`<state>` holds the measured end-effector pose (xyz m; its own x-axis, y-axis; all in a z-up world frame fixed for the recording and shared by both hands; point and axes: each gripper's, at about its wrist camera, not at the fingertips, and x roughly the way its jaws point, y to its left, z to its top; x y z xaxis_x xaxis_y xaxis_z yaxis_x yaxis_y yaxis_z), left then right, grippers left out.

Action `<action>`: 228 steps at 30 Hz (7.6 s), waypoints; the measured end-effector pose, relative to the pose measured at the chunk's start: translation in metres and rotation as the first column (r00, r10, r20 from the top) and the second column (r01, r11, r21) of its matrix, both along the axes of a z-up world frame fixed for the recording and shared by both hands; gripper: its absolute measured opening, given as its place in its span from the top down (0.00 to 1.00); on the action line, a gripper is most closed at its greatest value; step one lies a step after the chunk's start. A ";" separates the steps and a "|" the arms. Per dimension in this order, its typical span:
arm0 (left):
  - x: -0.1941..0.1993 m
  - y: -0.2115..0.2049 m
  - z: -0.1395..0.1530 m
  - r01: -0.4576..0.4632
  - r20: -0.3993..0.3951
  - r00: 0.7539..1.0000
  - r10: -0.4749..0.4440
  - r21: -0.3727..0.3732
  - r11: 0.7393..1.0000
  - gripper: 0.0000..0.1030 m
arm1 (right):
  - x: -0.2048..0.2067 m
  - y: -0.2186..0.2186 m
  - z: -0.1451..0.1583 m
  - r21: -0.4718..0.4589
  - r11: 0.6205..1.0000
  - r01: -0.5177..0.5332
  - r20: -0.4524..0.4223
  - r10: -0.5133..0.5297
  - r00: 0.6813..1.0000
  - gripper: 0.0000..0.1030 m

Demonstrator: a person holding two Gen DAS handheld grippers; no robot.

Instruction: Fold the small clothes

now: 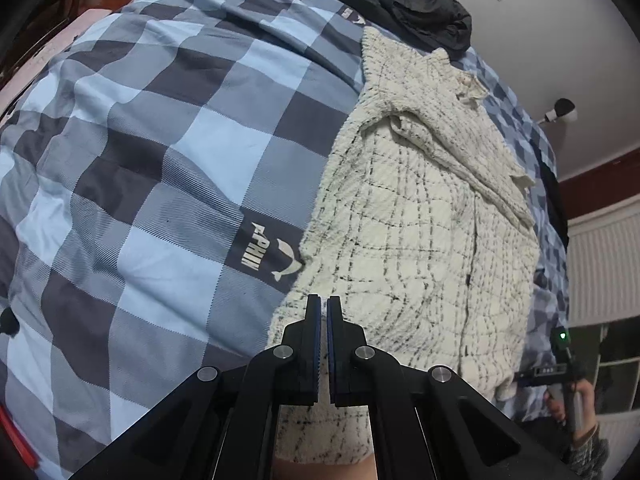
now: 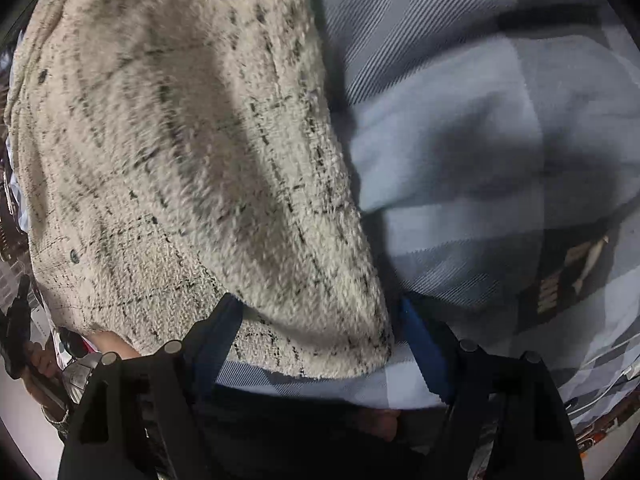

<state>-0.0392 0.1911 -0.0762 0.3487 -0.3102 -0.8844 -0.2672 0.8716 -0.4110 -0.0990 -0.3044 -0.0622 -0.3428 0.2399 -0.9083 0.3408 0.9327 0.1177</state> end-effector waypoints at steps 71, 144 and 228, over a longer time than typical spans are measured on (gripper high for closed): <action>0.028 -0.031 -0.054 0.208 -0.219 0.950 -0.222 -0.086 0.974 0.06 | -0.058 0.012 0.177 0.407 0.912 -0.048 0.724 -0.290 0.627 0.96; 0.152 0.085 -0.027 -0.293 0.069 0.894 0.443 -0.658 0.694 0.92 | 0.091 -0.090 0.105 0.519 0.683 0.514 0.619 -0.715 0.325 0.29; 0.145 -0.147 -0.051 0.432 -0.151 0.900 -0.410 0.438 0.788 0.92 | 0.219 0.223 0.135 -0.623 0.780 0.052 0.642 0.473 0.603 0.28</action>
<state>0.1060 0.0445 -0.1275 0.2330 0.0188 -0.9723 0.1612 0.9852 0.0576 0.1198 -0.0814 0.0730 0.5291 -0.3464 -0.7746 0.1599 0.9372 -0.3099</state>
